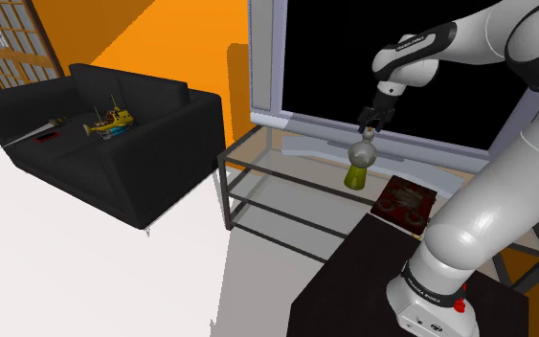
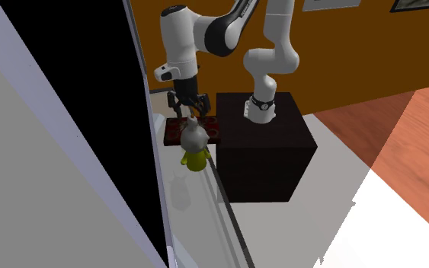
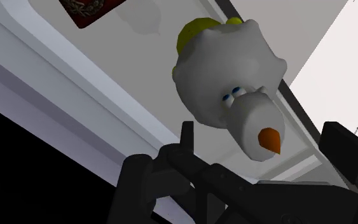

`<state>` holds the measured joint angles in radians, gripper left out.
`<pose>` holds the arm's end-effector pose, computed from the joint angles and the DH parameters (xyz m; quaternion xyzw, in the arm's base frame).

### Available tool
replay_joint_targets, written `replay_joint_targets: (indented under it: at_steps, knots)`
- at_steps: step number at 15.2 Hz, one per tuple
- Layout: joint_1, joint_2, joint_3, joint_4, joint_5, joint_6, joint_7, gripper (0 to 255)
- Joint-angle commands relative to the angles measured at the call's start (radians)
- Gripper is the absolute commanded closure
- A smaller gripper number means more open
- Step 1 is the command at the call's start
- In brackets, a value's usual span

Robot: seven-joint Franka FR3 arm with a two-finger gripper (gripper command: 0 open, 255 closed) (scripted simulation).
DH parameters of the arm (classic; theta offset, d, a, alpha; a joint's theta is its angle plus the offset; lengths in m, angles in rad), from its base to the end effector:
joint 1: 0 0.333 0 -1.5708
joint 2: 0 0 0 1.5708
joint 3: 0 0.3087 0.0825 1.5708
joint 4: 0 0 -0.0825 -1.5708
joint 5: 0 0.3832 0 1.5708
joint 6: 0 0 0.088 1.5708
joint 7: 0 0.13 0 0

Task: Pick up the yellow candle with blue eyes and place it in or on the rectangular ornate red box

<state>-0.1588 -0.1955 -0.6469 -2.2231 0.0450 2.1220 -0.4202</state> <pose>0.3480 -0.3656 0.4161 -0.9765 0.1990 -0.0668 0.0486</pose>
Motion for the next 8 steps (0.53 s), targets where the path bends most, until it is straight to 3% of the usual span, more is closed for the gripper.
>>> replay_joint_targets:
  at_steps: [1,8]
  knots:
    - [0.003,0.016,-0.005,-0.013,0.012,0.026,-0.01,0]
    - [0.004,0.021,-0.006,-0.017,0.015,0.034,-0.012,0]
